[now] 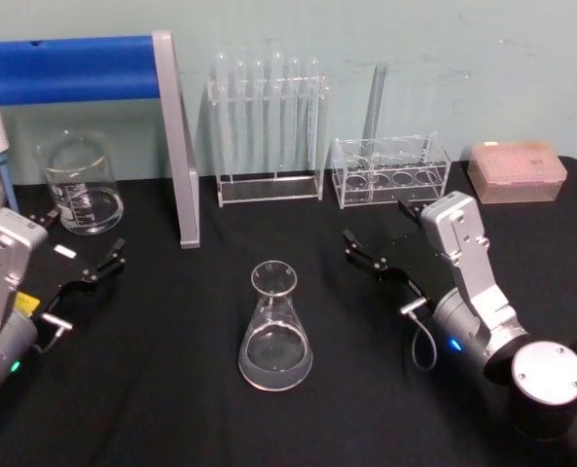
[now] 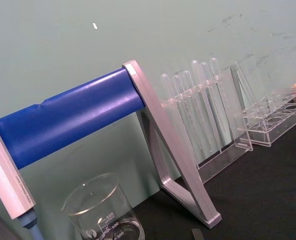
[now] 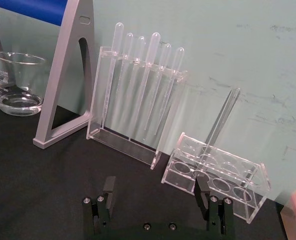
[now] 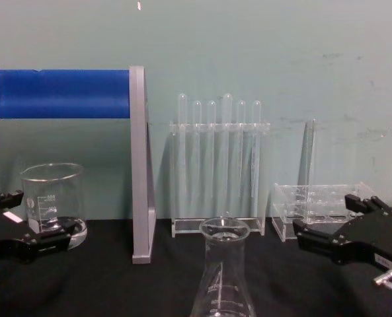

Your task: Grasp the erlenmeyer flask with one hand, shake it three times, then place it back.

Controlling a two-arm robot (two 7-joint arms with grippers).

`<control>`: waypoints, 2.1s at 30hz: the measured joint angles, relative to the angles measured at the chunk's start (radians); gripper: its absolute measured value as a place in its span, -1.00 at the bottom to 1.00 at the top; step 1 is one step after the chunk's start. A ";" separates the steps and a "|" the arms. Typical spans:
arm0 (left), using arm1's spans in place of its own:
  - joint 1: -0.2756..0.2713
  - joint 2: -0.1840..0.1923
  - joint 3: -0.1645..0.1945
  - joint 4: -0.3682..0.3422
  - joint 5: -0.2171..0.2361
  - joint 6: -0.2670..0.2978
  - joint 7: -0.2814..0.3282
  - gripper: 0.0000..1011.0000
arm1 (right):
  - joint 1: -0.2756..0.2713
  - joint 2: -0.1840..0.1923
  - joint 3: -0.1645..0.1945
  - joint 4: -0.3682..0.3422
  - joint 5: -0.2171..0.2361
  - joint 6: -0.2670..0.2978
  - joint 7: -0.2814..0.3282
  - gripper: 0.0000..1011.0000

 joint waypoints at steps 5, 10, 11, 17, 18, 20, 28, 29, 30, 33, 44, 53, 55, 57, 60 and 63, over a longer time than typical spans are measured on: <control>0.000 0.000 0.000 0.000 0.000 0.000 0.000 0.98 | 0.000 0.000 0.000 0.000 0.000 0.000 0.000 0.98; 0.000 0.000 0.000 0.000 0.000 0.000 0.000 0.98 | 0.000 0.000 0.000 0.000 0.000 0.000 0.000 0.98; 0.000 0.000 0.000 0.000 0.000 0.000 0.000 0.98 | 0.000 0.000 0.000 0.000 0.000 0.000 0.000 0.98; 0.000 0.000 0.000 0.000 0.000 0.000 0.000 0.98 | 0.000 0.000 0.000 0.000 0.000 0.000 0.000 0.98; 0.000 0.000 0.000 0.000 0.000 0.000 0.000 0.98 | 0.000 0.000 0.000 0.000 0.000 0.000 0.000 0.98; 0.000 0.000 0.000 0.000 0.000 0.000 0.000 0.98 | 0.000 0.000 0.000 0.000 0.000 0.000 0.000 0.98; 0.000 0.000 0.000 0.000 0.000 0.000 0.000 0.98 | 0.000 0.000 0.000 0.000 0.000 0.000 0.000 0.98; 0.000 0.000 0.000 0.000 0.000 0.000 0.000 0.98 | 0.000 0.000 0.000 0.000 0.000 0.000 0.000 0.98; 0.000 0.000 0.000 0.000 0.000 0.000 0.000 0.98 | 0.000 0.000 0.000 0.000 0.000 0.000 0.000 0.98; 0.000 0.000 0.000 0.000 0.000 0.000 0.000 0.98 | 0.000 0.000 0.000 0.000 0.000 0.000 0.000 0.98; 0.000 0.000 0.000 0.000 0.000 0.000 0.000 0.98 | 0.000 0.000 0.000 0.000 0.000 0.000 0.000 0.98; 0.000 0.000 0.000 0.000 0.000 0.000 0.000 0.98 | 0.000 0.000 0.000 0.000 0.000 0.000 0.000 0.98; 0.000 0.000 0.000 0.000 0.000 0.000 0.000 0.98 | 0.000 0.000 0.000 0.000 0.000 0.000 0.000 0.98; 0.000 0.000 0.000 0.000 0.000 0.000 0.000 0.98 | 0.000 0.000 0.000 0.000 0.000 0.000 0.000 0.98; 0.000 0.000 0.000 0.000 0.000 0.000 0.000 0.98 | 0.000 0.000 0.000 0.000 0.000 0.000 0.000 0.98; 0.000 0.000 0.000 0.000 0.000 0.000 0.000 0.98 | 0.000 0.000 0.000 0.000 0.000 0.000 0.000 0.98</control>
